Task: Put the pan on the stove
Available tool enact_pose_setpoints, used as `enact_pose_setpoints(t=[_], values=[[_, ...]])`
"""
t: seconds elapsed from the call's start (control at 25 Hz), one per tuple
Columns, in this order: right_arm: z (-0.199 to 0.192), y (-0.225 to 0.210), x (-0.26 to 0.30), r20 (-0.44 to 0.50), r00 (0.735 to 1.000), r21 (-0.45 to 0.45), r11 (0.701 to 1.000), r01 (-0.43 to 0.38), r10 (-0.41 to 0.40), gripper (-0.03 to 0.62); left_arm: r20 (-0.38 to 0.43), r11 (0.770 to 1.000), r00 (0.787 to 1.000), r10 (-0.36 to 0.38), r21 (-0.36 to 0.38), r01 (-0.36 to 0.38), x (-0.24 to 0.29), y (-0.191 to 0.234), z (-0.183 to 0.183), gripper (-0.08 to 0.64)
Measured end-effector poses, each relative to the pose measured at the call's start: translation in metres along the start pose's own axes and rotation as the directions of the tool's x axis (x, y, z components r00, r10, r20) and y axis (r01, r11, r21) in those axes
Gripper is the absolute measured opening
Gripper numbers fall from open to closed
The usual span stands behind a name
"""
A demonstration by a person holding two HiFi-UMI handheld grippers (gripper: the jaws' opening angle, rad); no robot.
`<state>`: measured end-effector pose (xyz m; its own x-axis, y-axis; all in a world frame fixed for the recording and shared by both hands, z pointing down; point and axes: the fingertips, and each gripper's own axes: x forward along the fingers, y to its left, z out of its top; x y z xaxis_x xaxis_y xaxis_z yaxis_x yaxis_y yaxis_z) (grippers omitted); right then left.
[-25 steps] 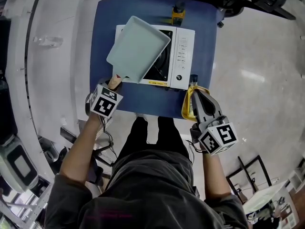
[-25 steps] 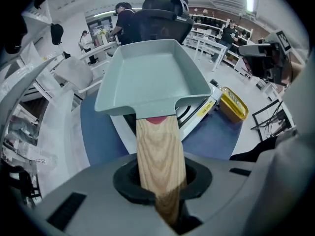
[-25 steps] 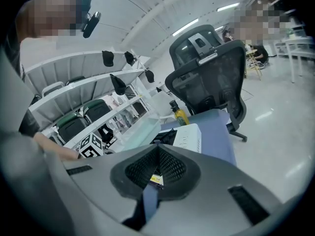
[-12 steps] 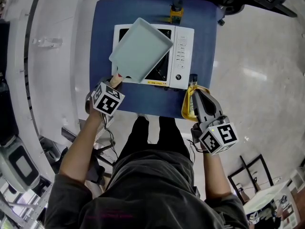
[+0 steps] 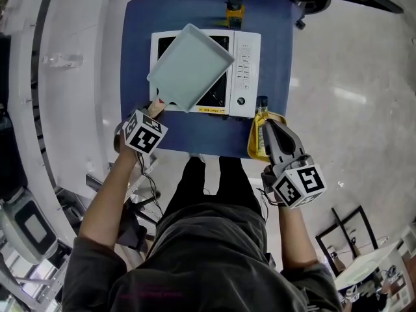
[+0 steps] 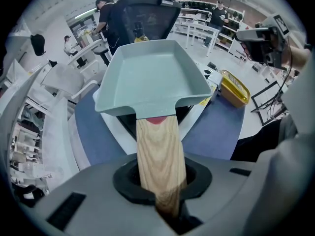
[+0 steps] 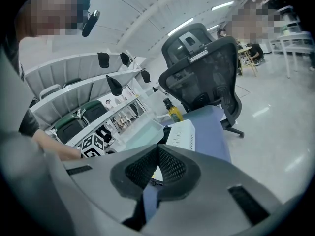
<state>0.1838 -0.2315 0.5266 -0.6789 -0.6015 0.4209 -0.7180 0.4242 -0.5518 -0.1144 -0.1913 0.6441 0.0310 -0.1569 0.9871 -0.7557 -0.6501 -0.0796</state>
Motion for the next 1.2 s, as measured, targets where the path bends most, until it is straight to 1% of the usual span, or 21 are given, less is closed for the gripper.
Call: enact_pose_setpoints(t=[0.36,0.68,1.0,1.12,1.2], values=[[-0.004,-0.005,-0.004,0.006,1.000,0.018,1.000,0.007,-0.007,-0.017,-0.019,1.000,1.000,-0.008,0.007,0.008,-0.001,0.002,0.002,0.069],[-0.008,-0.005,-0.006,0.006,1.000,0.020,1.000,-0.001,0.001,-0.017,-0.025,1.000,0.999,0.025,0.017,-0.025,-0.003,0.003,0.002,0.080],[-0.010,-0.001,-0.008,0.004,1.000,0.000,1.000,-0.011,0.011,-0.017,-0.019,0.999,0.999,0.043,0.002,-0.043,-0.005,0.004,-0.002,0.197],[-0.009,0.001,-0.009,0.013,1.000,-0.008,1.000,-0.005,0.006,-0.017,-0.002,0.998,0.998,0.066,0.001,-0.066,-0.012,0.009,-0.005,0.250],[-0.008,0.004,-0.010,0.022,1.000,-0.012,1.000,0.002,-0.002,-0.017,0.019,0.997,0.997,0.079,0.002,-0.079,-0.018,0.012,-0.006,0.273]])
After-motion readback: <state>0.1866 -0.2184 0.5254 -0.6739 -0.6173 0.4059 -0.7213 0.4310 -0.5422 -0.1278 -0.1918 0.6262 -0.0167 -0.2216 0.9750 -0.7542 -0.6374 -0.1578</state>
